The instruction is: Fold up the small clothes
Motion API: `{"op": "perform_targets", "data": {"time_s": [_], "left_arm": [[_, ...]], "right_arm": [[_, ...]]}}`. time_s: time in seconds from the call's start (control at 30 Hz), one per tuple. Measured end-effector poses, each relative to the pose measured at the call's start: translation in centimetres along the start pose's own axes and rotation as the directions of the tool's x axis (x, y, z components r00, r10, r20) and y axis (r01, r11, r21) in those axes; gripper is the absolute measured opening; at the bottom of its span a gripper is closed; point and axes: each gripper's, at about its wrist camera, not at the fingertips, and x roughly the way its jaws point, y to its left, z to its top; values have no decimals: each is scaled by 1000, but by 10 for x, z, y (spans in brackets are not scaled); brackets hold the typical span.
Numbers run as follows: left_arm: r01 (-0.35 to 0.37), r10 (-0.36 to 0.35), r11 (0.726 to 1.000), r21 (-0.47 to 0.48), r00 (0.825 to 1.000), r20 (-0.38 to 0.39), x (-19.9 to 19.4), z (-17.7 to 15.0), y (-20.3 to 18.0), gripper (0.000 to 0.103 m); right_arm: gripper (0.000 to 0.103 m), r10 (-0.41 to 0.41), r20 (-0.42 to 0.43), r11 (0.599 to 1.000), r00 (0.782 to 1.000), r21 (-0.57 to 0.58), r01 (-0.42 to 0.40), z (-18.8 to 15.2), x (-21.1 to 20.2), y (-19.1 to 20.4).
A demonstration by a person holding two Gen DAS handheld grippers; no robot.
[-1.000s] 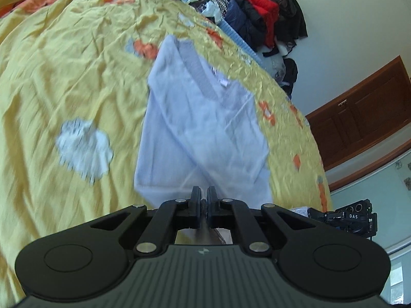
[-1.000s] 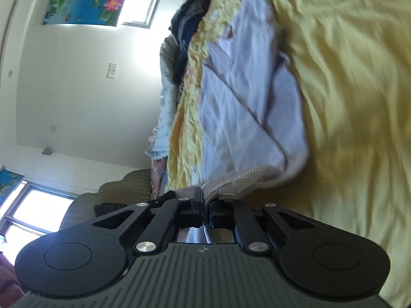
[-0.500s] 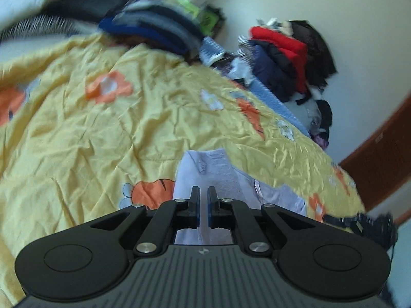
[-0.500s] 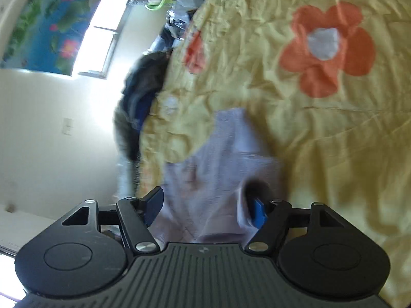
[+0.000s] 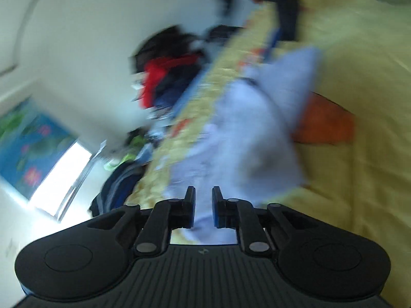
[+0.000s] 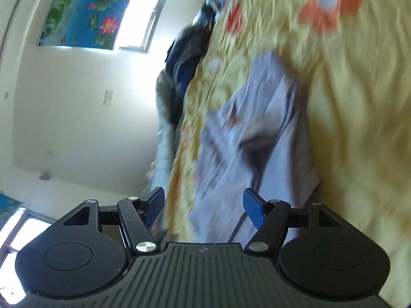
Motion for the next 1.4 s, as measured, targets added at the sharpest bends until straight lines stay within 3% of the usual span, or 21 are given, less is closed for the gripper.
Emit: {"op": "perform_targets", "data": {"time_s": [0.03,0.07,0.1,0.17,0.23,0.37,0.47,0.57,0.63,0.73,0.9,1.07,1.13,1.17,1.2,1.23,1.27,1.33,1.4], "left_arm": [[5,-5,999,41,1000,1,1,2,-8,19],[14,-14,998,54,1000,3,2,3,-11,31],[23,-23,998,54,1000,6,3,5,-12,58],[1,-2,999,36,999,37,2,7,-10,96],[-17,16,1000,18,996,90,-3,11,-8,99],[-31,30,999,9,994,102,0,15,-5,99],[-44,42,999,18,994,101,3,14,-5,99],[-28,25,999,22,992,121,-1,13,-8,99],[-22,17,999,39,991,134,-3,11,-11,99],[-12,5,999,51,991,137,1,11,-13,99],[-4,-10,996,92,988,153,6,12,-23,99],[-42,32,997,68,989,142,21,15,-19,99],[-46,42,998,33,990,134,30,20,-14,97],[-42,39,999,20,989,139,31,22,-11,87],[-25,23,1000,12,989,144,32,24,-9,59],[-6,6,1000,0,991,135,33,27,-6,40],[16,-13,1000,-24,993,117,36,30,-2,13],[53,-49,997,-55,995,84,42,32,5,10],[29,-25,997,-71,998,55,50,30,9,10]], "right_arm": [[67,27,-46,999,999,31,-26,-9,8,0],[67,33,-73,999,997,43,-30,-16,14,1],[67,21,-93,999,995,46,-16,-20,22,2],[67,-44,-133,998,990,41,50,-30,30,4],[67,-113,-154,993,982,27,119,-37,40,5],[68,-110,-182,993,977,17,115,-47,59,13],[70,-232,-189,973,954,-29,230,-49,76,21],[73,-241,-191,970,952,-5,245,-51,84,20],[65,-224,-174,972,959,29,232,-49,90,20],[11,-200,-172,979,965,1,204,-48,96,23],[12,-146,-167,987,975,39,154,-43,101,20],[12,-9,-149,991,989,128,28,-38,94,18],[12,20,-143,987,989,158,3,-35,91,15],[12,28,-140,985,990,170,-4,-33,89,14],[13,34,-134,984,990,178,-10,-32,88,13],[13,41,-131,982,991,188,-16,-31,87,13],[14,48,-131,981,990,192,-23,-31,86,12],[17,56,-136,981,989,189,-29,-30,86,12],[38,73,-141,982,987,182,-46,-30,82,11]]}}
